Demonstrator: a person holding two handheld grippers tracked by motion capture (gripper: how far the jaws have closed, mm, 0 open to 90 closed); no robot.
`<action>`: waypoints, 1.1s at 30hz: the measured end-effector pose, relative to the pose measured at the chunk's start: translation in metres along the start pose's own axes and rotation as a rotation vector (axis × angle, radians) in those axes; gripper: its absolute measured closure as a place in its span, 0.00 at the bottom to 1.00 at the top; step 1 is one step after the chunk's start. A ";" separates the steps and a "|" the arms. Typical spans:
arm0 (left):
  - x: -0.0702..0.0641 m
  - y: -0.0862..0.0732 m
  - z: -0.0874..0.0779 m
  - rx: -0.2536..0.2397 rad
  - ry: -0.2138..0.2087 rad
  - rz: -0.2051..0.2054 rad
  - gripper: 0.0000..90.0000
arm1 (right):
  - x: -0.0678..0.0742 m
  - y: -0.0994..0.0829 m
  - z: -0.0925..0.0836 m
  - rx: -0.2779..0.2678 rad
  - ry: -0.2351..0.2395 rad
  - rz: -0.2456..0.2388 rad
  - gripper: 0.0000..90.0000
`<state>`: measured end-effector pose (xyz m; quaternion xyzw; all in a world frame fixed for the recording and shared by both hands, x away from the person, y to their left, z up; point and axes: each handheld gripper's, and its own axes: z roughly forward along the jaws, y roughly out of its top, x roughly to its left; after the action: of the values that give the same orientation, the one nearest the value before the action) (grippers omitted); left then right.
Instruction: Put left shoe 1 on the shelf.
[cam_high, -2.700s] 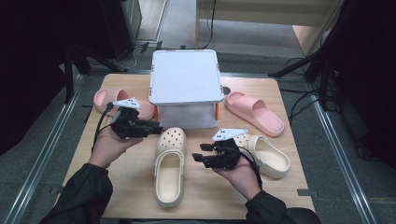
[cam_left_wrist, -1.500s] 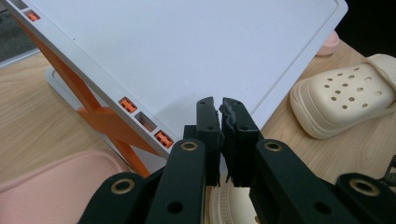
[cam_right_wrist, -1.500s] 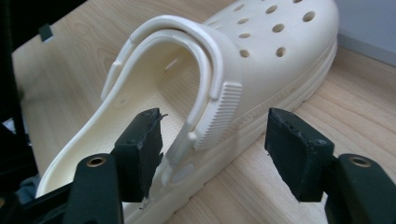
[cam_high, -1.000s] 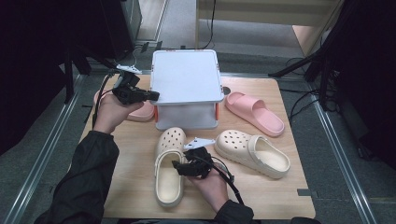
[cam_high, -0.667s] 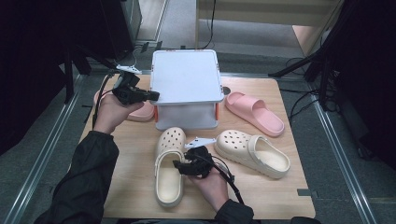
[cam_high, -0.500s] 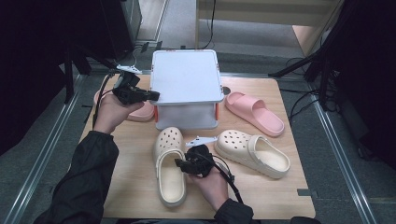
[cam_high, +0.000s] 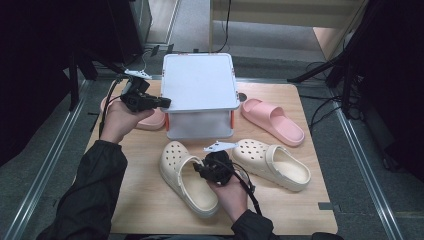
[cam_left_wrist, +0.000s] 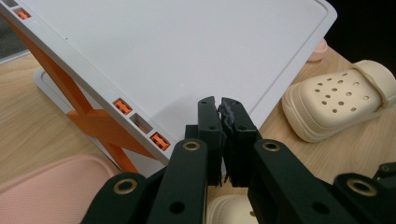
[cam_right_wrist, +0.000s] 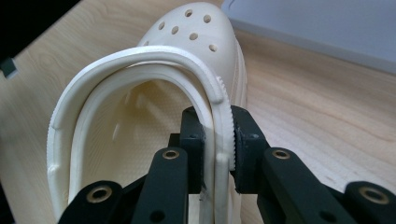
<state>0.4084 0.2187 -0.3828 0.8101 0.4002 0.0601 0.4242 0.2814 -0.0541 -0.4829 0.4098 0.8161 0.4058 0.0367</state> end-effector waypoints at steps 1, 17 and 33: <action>0.000 0.000 0.000 0.000 0.000 0.001 0.96 | -0.002 0.002 -0.002 -0.012 0.002 0.005 0.88; 0.001 0.000 0.000 -0.004 -0.001 0.005 0.97 | -0.041 0.059 0.023 -0.101 -0.132 0.062 0.87; 0.003 -0.004 -0.003 -0.016 -0.005 -0.006 0.98 | -0.049 0.071 0.059 -0.159 -0.225 0.150 0.86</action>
<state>0.4062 0.2241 -0.3847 0.8056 0.4010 0.0602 0.4319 0.3822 -0.0274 -0.4867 0.5082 0.7393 0.4222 0.1300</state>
